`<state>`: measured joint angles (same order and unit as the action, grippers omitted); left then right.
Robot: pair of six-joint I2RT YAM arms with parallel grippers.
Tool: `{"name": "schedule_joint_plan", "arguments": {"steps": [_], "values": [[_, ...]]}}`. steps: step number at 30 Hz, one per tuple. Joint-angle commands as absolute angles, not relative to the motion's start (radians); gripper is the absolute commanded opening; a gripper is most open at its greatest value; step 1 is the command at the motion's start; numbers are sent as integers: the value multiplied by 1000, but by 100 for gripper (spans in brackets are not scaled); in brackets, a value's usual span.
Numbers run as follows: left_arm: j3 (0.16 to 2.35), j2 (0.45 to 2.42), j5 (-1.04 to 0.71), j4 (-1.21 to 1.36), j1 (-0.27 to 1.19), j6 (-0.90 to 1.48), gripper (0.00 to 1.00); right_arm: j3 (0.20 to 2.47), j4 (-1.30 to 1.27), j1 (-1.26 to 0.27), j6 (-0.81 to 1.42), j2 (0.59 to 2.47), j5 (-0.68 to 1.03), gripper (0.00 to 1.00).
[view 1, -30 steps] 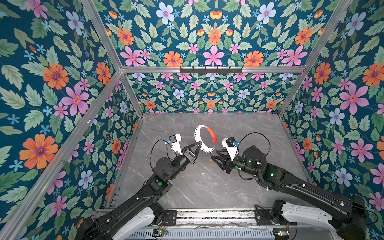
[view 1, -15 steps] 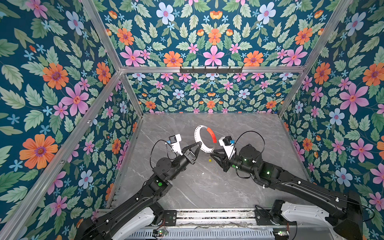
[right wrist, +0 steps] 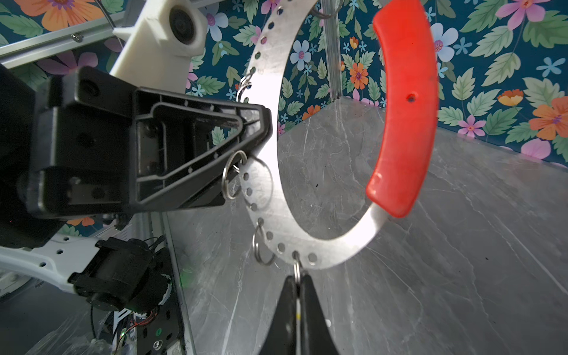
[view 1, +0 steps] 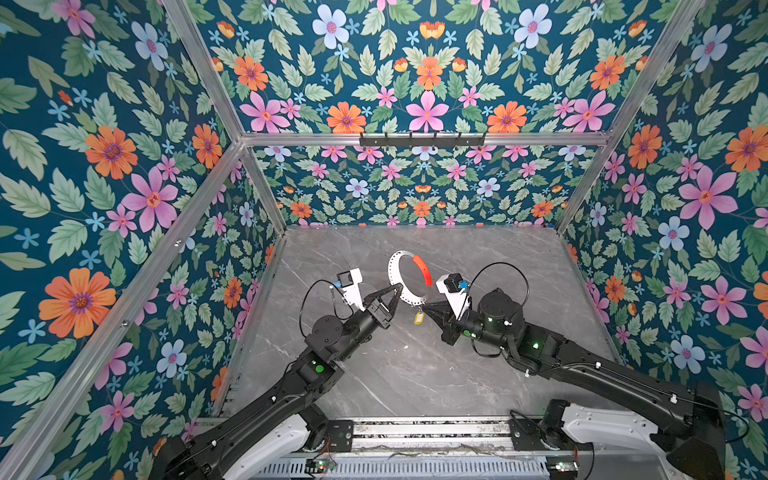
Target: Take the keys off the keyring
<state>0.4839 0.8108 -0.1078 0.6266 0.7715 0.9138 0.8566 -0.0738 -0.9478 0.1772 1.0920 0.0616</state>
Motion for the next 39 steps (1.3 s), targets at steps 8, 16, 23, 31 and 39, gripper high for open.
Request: {"name": "schedule_joint_plan", "arguments": {"steps": [8, 16, 23, 31, 39], "values": [[482, 811, -107, 660, 772, 914, 0, 861, -95, -948, 158, 1086, 72, 0], [466, 810, -110, 639, 772, 930, 11, 896, -15, -947, 124, 1053, 54, 0], [459, 821, -139, 637, 772, 942, 16, 919, -9, -941, 103, 1062, 34, 0], [465, 825, -167, 620, 772, 947, 23, 922, -40, -893, 96, 1068, 136, 0], [477, 813, -160, 569, 772, 926, 34, 968, 43, -860, 38, 1062, 313, 0]]}}
